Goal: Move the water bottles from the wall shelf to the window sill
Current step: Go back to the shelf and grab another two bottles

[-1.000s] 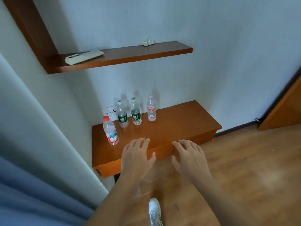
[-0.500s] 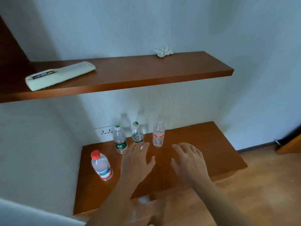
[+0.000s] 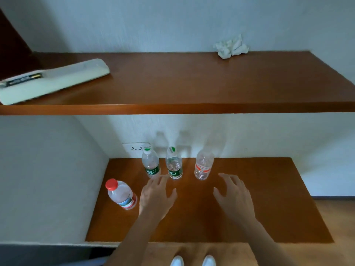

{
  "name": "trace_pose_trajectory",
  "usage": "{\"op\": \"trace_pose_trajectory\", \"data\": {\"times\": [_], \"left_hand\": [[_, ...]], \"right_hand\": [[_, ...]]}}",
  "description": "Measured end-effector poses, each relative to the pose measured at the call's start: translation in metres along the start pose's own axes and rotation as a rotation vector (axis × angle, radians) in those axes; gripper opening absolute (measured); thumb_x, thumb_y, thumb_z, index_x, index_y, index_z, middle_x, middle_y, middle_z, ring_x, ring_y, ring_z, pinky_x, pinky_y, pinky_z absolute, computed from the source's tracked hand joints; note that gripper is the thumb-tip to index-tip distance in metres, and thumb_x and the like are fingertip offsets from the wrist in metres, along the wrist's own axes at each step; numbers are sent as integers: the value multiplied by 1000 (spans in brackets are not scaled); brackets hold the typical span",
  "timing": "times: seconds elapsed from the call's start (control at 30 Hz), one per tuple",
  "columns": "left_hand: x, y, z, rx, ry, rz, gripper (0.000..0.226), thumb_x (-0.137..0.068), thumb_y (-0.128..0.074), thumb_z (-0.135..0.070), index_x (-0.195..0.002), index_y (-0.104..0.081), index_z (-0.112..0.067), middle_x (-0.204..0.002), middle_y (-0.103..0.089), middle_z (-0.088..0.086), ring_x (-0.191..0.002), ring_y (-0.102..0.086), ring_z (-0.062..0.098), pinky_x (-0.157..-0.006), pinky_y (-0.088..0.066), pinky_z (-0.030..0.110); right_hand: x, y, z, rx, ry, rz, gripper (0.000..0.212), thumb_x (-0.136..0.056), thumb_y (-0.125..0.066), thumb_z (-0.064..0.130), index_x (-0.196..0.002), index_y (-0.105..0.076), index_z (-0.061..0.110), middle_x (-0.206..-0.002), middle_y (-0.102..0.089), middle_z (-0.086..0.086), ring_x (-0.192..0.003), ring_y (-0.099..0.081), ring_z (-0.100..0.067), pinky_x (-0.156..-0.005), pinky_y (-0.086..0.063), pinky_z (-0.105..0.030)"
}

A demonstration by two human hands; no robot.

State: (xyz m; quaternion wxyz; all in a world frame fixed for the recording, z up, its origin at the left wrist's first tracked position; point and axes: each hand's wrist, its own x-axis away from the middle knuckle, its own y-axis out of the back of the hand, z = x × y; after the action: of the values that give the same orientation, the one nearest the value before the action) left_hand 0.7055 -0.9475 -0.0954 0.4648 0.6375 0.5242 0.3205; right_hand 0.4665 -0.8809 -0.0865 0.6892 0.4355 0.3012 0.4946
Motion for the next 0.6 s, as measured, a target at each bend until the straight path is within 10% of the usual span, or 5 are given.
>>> {"op": "trace_pose_trajectory", "data": {"times": [0.6], "left_hand": [[-74,-55,-15,602,491,-2,80,-73,-82,-44,-137,-40,-21,-123,-57,-6,-110,-54,11,-93,-48,29]], "right_hand": [[-100,-71,-2,-590,-165,154,102,-53,-92,49,-139,-42,31,-132,-55,9,-123,-52,-17,-100,-51,-38]]}}
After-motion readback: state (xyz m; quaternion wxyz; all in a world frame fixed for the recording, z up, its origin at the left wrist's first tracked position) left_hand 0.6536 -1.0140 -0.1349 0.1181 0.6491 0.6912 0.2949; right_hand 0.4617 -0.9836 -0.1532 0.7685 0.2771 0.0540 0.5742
